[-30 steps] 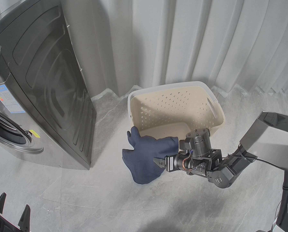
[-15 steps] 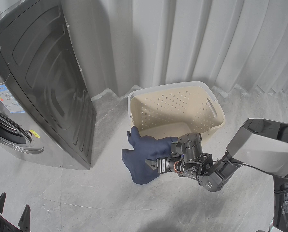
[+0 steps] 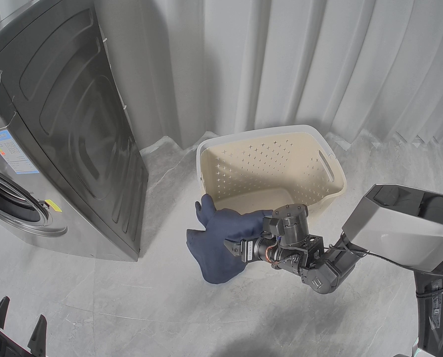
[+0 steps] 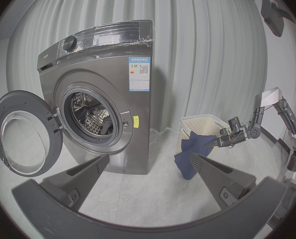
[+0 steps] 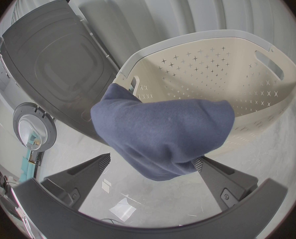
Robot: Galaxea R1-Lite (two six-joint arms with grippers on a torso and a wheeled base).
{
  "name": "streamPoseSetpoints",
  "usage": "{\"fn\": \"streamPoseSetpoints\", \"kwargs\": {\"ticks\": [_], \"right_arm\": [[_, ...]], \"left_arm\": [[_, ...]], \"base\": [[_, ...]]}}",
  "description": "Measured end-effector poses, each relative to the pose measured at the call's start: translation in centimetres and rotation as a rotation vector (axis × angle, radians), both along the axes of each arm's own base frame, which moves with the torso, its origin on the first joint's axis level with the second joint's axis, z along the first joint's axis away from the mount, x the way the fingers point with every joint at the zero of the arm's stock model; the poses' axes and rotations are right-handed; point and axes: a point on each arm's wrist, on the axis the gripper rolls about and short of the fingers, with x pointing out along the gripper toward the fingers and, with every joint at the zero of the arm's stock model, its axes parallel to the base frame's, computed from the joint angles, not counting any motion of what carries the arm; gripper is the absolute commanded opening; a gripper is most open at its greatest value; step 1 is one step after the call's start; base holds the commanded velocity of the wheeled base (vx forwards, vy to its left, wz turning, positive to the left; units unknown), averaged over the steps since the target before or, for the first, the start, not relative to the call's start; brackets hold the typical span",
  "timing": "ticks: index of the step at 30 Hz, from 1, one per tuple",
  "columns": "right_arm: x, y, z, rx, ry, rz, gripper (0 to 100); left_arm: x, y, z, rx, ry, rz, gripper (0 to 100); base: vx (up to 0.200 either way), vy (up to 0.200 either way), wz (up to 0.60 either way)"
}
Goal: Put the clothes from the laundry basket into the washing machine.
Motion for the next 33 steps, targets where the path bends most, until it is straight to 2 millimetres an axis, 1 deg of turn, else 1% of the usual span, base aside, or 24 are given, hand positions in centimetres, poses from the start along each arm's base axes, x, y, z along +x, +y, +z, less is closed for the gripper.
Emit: {"fn": "streamPoseSetpoints", "kwargs": {"ticks": [9, 10, 19, 24, 28, 31, 33], "right_arm": [[0.7, 0.3, -0.2, 0.025, -0.001, -0.024, 100], [0.8, 0.3, -0.2, 0.026, -0.002, -0.024, 0], [1.3, 0.7, -0.5, 0.076, -0.042, -0.03, 0], [0.9, 0.8, -0.6, 0.076, -0.037, -0.023, 0], [0.2, 0.7, 0.3, 0.081, -0.034, -0.016, 0], [-0.7, 0.4, 1.7, 0.092, -0.041, -0.007, 0], [-1.4, 0.2, 2.9, 0.103, -0.05, 0.001, 0]], "left_arm": [[0.0, 0.0, 0.0, 0.001, 0.0, -0.001, 100], [0.0, 0.0, 0.0, 0.001, 0.0, -0.001, 100], [0.0, 0.0, 0.0, 0.0, 0.0, -0.001, 100], [0.0, 0.0, 0.0, 0.0, 0.0, -0.001, 100], [0.0, 0.0, 0.0, 0.0, 0.0, -0.001, 100], [0.0, 0.0, 0.0, 0.0, 0.0, -0.001, 100], [0.0, 0.0, 0.0, 0.0, 0.0, -0.001, 100]], "base": [[0.0, 0.0, 0.0], [0.0, 0.0, 0.0], [0.0, 0.0, 0.0], [0.0, 0.0, 0.0], [0.0, 0.0, 0.0], [0.0, 0.0, 0.0], [0.0, 0.0, 0.0]]}}
